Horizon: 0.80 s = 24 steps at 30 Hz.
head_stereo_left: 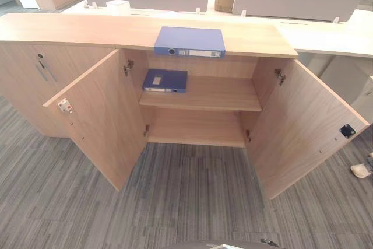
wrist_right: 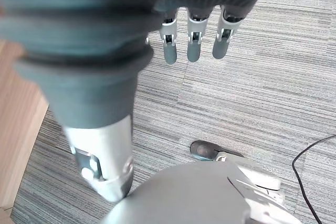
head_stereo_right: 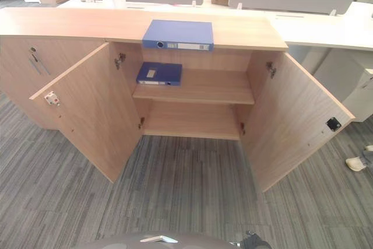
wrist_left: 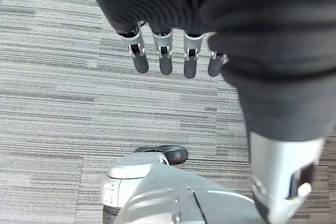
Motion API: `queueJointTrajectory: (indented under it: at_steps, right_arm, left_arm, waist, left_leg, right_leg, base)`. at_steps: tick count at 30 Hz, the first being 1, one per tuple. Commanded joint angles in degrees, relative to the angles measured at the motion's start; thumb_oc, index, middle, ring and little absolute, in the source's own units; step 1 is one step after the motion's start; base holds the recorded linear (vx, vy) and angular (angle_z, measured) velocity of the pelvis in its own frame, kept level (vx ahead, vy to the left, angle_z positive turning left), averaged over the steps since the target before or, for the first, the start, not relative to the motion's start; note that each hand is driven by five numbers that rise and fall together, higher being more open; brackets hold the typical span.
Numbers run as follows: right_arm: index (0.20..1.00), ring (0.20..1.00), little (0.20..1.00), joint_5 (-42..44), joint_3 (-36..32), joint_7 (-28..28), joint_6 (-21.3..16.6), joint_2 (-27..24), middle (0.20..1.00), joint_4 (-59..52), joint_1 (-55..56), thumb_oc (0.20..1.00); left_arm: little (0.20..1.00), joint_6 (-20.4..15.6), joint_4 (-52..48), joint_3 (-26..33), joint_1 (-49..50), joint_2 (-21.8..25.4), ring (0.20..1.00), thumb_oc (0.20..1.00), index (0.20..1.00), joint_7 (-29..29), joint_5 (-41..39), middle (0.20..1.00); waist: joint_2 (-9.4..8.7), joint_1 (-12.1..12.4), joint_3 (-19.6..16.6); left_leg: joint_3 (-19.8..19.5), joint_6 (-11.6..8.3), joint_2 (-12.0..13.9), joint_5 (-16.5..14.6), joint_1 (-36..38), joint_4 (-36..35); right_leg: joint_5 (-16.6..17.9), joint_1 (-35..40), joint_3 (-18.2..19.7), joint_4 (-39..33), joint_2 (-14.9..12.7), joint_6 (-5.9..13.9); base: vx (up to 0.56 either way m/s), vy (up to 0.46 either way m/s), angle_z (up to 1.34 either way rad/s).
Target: Put the empty folder in the office cabinet
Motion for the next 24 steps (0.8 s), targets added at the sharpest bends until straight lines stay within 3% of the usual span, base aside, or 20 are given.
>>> queueJointTrajectory:
  at_steps: [1, 24]
  right_arm:
    - [1.000, 1.000, 1.000, -0.49, 1.11, 0.99, 0.26, -1.19, 1.000, 3.15, -1.03, 1.000]
    - [1.000, 1.000, 1.000, -0.43, 1.15, 0.94, 0.11, -1.24, 1.000, 3.11, -0.88, 1.000]
  left_arm:
    - [1.000, -0.29, 4.74, 0.68, -3.12, -0.44, 1.000, 1.000, 1.000, -0.29, -0.37, 1.000]
    - [1.000, -0.36, 4.53, 0.79, -3.31, -0.55, 1.000, 1.000, 1.000, -0.17, -1.36, 1.000]
  waist:
    - [0.90, 0.51, -0.82]
    - [0.87, 0.45, -0.74]
  left_leg:
    - [-0.01, -1.76, 0.11, -2.30, 0.04, -0.59]
    - [0.18, -1.84, 0.15, -2.23, 0.09, -0.59]
  right_leg:
    - [0.42, -0.74, -0.20, 0.75, -1.17, 4.79]
    - [0.40, -0.61, -0.33, 0.73, -1.14, 4.71]
  base:
    - [0.00, 0.000, 0.00]
    - [0.00, 0.000, 0.00]
